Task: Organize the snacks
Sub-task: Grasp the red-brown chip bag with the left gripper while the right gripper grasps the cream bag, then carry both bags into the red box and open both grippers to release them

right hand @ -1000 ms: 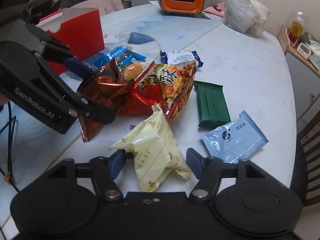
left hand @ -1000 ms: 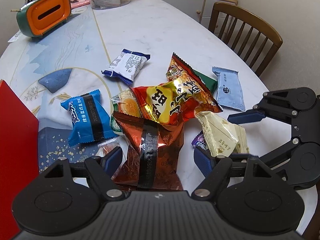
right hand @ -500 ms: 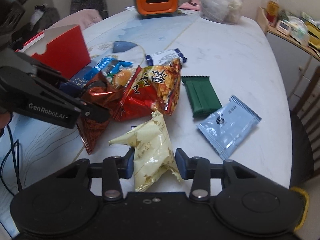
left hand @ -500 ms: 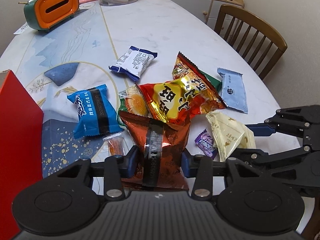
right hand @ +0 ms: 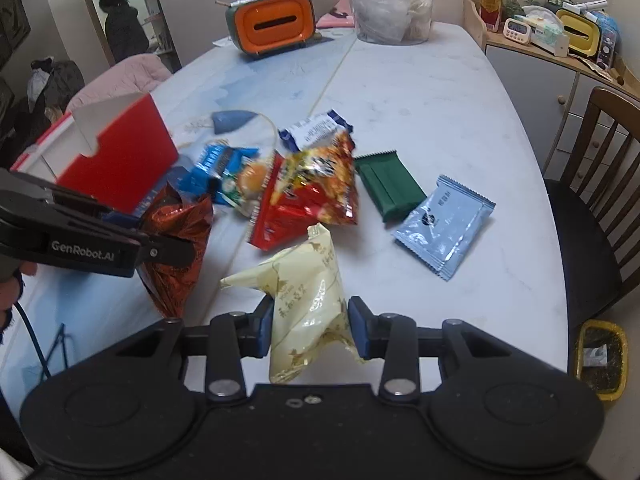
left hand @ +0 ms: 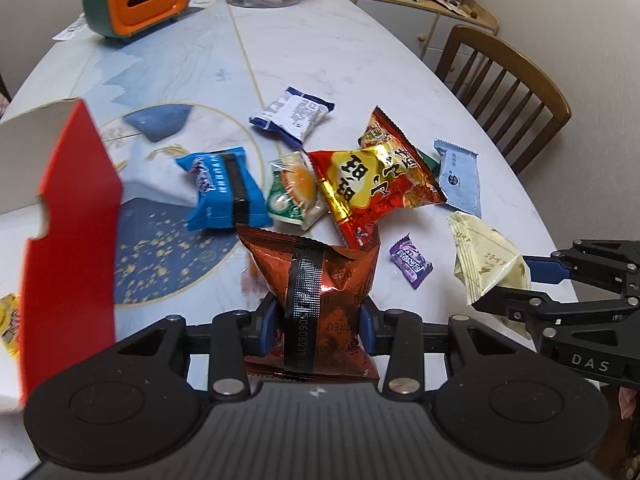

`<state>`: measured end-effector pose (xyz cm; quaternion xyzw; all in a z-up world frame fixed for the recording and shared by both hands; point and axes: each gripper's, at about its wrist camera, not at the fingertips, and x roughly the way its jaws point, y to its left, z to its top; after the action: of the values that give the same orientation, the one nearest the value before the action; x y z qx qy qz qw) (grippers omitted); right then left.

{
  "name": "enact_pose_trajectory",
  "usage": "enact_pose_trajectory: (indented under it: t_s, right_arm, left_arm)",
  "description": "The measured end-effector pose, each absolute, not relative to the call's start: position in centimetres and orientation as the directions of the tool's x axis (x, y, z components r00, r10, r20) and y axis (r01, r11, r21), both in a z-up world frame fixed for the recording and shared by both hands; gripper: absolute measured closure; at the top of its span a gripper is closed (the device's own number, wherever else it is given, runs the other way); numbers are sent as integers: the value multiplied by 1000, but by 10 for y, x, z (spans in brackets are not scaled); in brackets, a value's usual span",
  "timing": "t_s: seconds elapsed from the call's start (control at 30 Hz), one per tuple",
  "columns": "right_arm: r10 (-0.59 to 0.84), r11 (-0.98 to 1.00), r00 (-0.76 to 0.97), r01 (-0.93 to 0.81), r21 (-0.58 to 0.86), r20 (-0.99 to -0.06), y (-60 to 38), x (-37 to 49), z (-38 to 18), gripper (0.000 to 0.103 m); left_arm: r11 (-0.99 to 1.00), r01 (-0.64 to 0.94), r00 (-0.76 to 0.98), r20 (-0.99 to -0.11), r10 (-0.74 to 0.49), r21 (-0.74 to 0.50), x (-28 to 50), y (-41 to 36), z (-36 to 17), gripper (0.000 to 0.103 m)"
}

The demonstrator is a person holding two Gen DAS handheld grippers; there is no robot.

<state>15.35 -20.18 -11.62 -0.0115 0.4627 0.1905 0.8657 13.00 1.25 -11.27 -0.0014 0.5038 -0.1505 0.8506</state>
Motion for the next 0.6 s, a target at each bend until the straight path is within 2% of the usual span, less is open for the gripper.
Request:
enact_pose_trajectory:
  t_s: [0.6]
  right_arm:
    - [388, 903, 544, -388, 186, -744, -142, 134, -56, 66]
  left_arm:
    - [971, 162, 514, -825, -236, -177, 91, 80, -55, 64]
